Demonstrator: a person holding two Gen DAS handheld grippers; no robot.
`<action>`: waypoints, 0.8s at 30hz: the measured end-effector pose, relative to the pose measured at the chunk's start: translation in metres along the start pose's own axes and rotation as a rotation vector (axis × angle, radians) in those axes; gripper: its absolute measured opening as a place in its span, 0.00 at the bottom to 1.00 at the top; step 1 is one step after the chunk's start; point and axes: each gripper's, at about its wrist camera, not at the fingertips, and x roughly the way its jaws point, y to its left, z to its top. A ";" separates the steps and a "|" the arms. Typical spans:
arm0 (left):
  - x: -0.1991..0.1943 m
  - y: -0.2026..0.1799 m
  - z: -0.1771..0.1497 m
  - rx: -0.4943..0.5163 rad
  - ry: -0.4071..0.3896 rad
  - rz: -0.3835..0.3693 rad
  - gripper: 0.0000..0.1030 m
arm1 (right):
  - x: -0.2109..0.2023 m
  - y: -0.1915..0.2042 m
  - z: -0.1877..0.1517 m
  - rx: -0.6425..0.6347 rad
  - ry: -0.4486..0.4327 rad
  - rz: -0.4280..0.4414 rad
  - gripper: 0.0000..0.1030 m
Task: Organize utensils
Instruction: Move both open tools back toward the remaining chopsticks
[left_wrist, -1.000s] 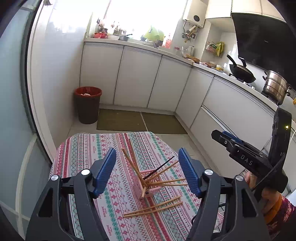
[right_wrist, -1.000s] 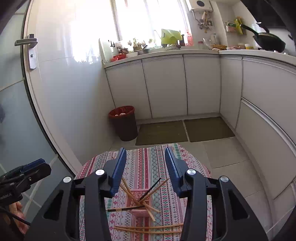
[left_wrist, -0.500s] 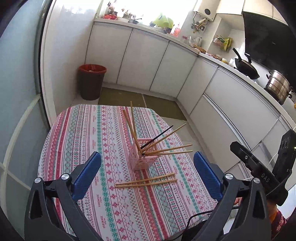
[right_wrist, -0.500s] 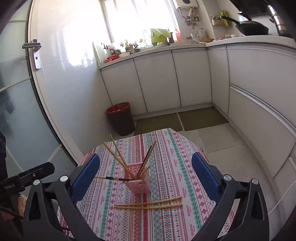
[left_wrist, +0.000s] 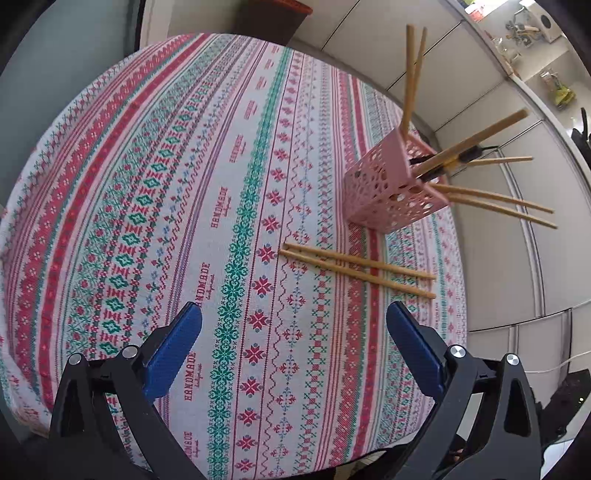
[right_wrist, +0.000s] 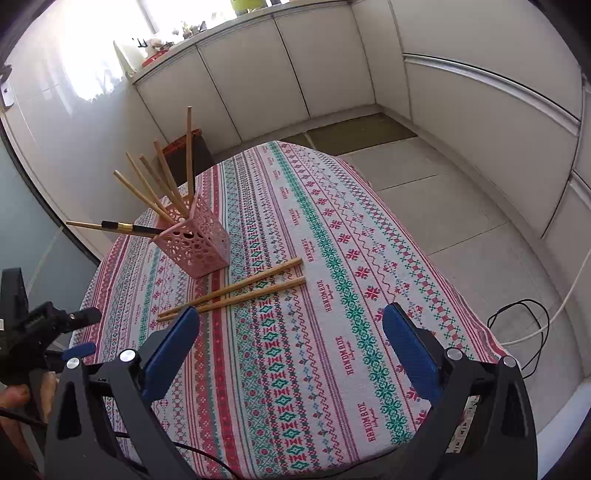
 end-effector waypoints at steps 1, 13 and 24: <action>0.005 -0.003 -0.001 0.014 -0.017 0.029 0.93 | 0.000 -0.004 -0.002 0.000 -0.010 -0.005 0.94; 0.056 -0.032 0.007 0.139 -0.165 0.225 0.93 | -0.005 -0.023 -0.006 0.000 -0.018 -0.020 0.94; 0.081 -0.035 0.006 0.259 -0.065 0.342 0.94 | -0.002 -0.023 -0.007 0.010 -0.009 -0.031 0.94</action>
